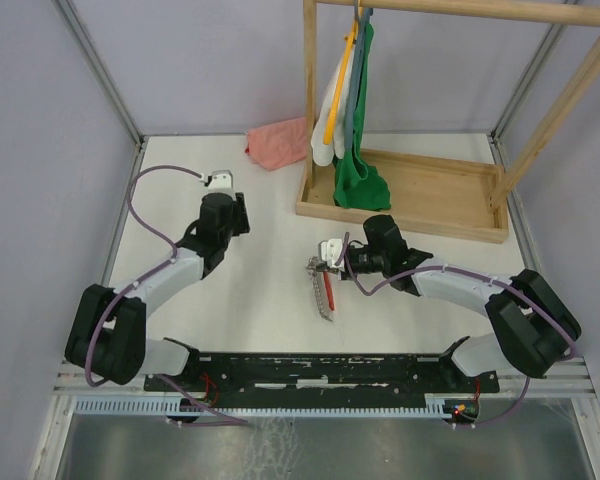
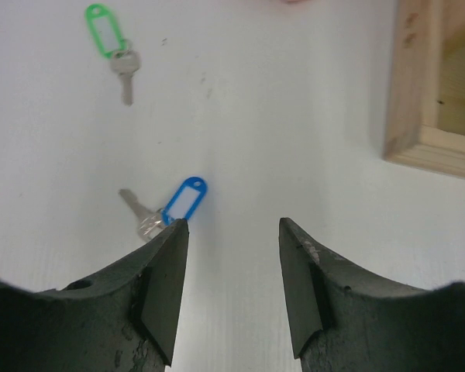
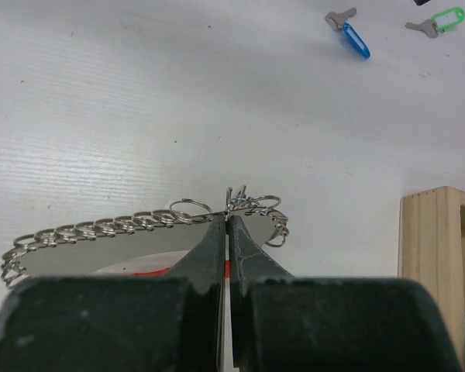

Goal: Put the keys on the keyring

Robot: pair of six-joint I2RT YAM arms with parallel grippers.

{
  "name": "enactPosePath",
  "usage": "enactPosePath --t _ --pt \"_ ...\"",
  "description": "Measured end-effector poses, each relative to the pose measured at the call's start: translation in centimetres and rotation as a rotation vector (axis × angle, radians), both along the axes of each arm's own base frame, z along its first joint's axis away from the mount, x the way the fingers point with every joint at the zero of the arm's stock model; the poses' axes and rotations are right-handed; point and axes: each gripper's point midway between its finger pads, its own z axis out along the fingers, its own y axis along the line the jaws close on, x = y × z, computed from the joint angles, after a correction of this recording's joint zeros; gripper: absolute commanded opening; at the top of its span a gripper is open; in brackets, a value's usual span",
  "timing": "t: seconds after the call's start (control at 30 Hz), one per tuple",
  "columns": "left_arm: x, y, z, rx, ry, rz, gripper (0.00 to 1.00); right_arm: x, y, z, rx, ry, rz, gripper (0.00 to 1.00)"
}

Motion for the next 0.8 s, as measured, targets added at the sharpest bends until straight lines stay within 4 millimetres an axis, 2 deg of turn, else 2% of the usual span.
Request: enactPosePath --t 0.17,0.27,0.4,0.57,0.7,0.8 --pt "1.8 4.4 -2.6 0.011 0.133 0.169 0.55 0.0 0.2 -0.3 0.003 0.004 0.006 0.01" --pt "2.5 5.9 -4.5 0.030 0.217 0.219 0.55 0.0 0.2 -0.3 0.004 0.004 0.006 0.01" --pt "2.8 6.5 -7.0 0.059 0.317 0.237 0.54 0.1 0.2 -0.3 0.007 0.000 0.006 0.01" --pt "2.0 6.5 -9.6 0.065 0.420 0.227 0.52 0.1 0.2 -0.5 0.005 0.002 0.005 0.01" --pt "1.5 6.3 -10.7 0.059 0.465 0.217 0.49 0.0 0.2 -0.7 0.002 0.005 0.006 0.01" --pt "2.3 5.8 -10.8 0.049 0.467 0.205 0.45 0.0 0.1 -0.8 0.001 0.006 0.006 0.01"
